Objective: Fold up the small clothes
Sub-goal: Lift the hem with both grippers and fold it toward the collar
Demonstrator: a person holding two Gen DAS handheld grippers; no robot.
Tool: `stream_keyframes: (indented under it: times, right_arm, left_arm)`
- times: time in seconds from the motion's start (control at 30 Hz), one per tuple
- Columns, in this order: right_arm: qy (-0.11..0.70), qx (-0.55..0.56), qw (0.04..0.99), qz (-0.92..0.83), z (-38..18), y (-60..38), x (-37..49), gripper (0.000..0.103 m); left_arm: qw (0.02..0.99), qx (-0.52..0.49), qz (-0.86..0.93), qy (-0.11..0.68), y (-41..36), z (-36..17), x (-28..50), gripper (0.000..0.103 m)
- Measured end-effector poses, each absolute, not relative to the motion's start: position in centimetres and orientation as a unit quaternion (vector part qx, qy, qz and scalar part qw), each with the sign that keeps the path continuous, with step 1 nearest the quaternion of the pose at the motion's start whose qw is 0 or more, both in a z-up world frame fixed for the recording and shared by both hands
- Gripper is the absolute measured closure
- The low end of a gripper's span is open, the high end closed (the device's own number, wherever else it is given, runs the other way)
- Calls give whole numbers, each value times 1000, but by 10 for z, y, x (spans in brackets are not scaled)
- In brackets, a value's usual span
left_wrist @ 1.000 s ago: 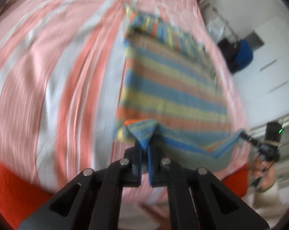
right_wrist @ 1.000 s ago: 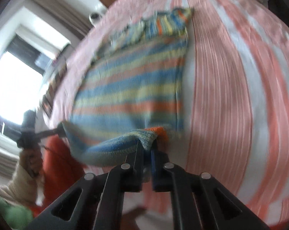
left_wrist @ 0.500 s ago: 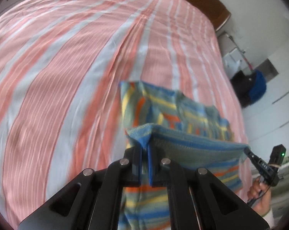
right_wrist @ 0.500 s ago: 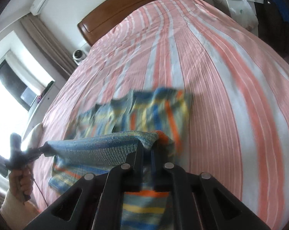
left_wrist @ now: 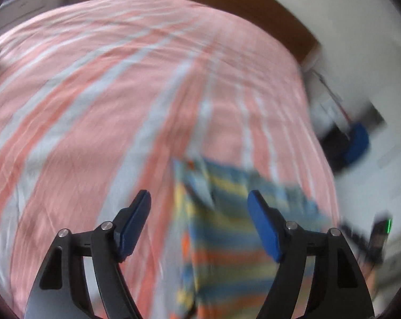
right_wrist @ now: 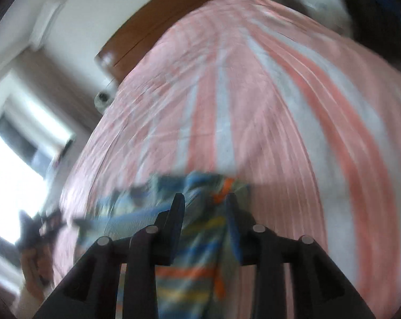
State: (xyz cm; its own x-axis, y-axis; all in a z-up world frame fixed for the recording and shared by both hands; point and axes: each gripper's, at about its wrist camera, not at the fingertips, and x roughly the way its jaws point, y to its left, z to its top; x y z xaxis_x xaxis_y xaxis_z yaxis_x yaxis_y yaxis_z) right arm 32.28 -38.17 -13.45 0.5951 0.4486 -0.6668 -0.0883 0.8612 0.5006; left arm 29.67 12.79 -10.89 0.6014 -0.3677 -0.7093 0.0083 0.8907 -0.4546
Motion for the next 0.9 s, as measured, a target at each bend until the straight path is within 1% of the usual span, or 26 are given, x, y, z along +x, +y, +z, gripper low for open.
stream_keyframes:
  times: [0.03, 0.1, 0.13, 0.2, 0.23, 0.27, 0.3, 0.33, 0.37, 0.4, 0.43, 0.47, 0.53, 0.57, 0.63, 0.73, 0.83, 0.9]
  right_arm:
    - [436, 200, 859, 180, -130, -372, 320, 70]
    - [491, 200, 817, 229, -136, -348, 326, 70]
    - [516, 210, 796, 237, -145, -338, 335, 70]
    - [568, 231, 759, 220, -177, -324, 357, 69]
    - [575, 255, 751, 201, -193, -322, 376, 69]
    - [556, 276, 760, 192, -197, -325, 390, 69]
    - [525, 289, 780, 182, -195, -329, 398, 69]
    - [472, 302, 812, 161, -184, -337, 405, 69]
    - [443, 318, 824, 154, -178, -343, 405, 67]
    - [419, 341, 827, 155, -169, -348, 404, 67]
    - [409, 358, 824, 162, -162, -349, 404, 67]
    - [413, 355, 820, 175, -154, -343, 400, 67]
    - [439, 305, 820, 202, -140, -319, 393, 67]
    - [458, 272, 816, 223, -135, -300, 388, 67]
    - [490, 240, 795, 264, -134, -265, 380, 67]
    - [554, 201, 747, 309, -150, -198, 380, 67]
    - [577, 171, 721, 344, -171, -126, 395, 67]
    - [588, 167, 716, 336, -187, -90, 411, 67]
  left_arm:
    - [870, -180, -131, 440, 117, -114, 283, 27]
    - [869, -109, -140, 462, 92, -134, 264, 27]
    - [866, -63, -129, 479, 80, -149, 257, 32]
    - [857, -18, -102, 505, 71, -174, 248, 40]
    - [864, -15, -96, 494, 71, -173, 239, 40]
    - [866, -15, -93, 492, 72, -167, 232, 39]
    - [866, -18, -93, 491, 74, -160, 224, 37]
    - [867, -23, -93, 489, 78, -154, 218, 30]
    - [876, -31, -89, 474, 88, -142, 203, 25]
    - [882, -33, -83, 462, 95, -135, 197, 14]
    - [892, -34, -70, 444, 104, -129, 185, 6]
    - [902, -36, -58, 426, 114, -125, 175, 6]
    - [910, -50, -41, 408, 130, -129, 166, 6]
    - [911, -63, -35, 406, 137, -136, 165, 6]
    - [912, -84, -21, 402, 146, -155, 166, 6]
    - [918, -98, -11, 385, 153, -182, 160, 6]
    - [923, -102, -27, 370, 153, -182, 155, 5]
    - [924, -110, -39, 364, 151, -184, 157, 5]
